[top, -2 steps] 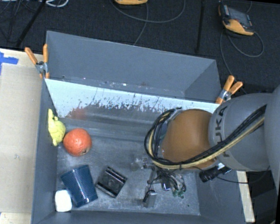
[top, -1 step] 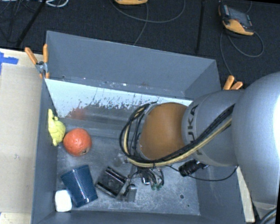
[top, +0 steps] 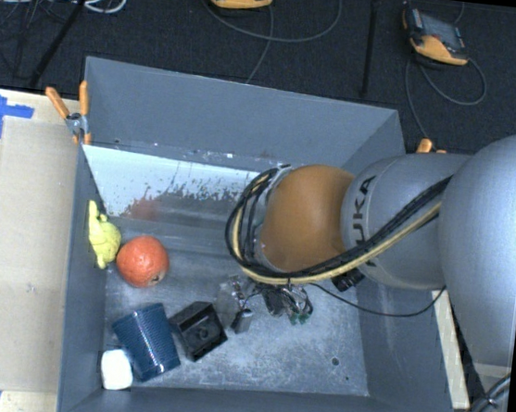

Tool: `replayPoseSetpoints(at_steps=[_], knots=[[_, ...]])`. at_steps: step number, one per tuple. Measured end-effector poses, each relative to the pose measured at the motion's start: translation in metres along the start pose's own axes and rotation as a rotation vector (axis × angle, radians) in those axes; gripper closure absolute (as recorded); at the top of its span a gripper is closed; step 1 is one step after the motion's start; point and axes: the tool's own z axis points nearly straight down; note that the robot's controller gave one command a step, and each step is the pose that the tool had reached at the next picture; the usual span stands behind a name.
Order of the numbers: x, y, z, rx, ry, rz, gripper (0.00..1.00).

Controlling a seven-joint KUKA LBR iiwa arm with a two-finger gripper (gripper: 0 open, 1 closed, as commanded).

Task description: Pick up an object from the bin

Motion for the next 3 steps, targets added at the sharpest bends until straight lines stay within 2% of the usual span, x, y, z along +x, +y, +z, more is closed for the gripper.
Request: replayPoseSetpoints(at_steps=[1, 2, 3], knots=[[0.000, 0.000, 0.000, 0.000, 0.000, 0.001, 0.00], [0.000, 0.000, 0.000, 0.000, 0.000, 0.001, 0.00], [-0.003, 0.016, 0.000, 0.002, 0.001, -0.059, 0.00]])
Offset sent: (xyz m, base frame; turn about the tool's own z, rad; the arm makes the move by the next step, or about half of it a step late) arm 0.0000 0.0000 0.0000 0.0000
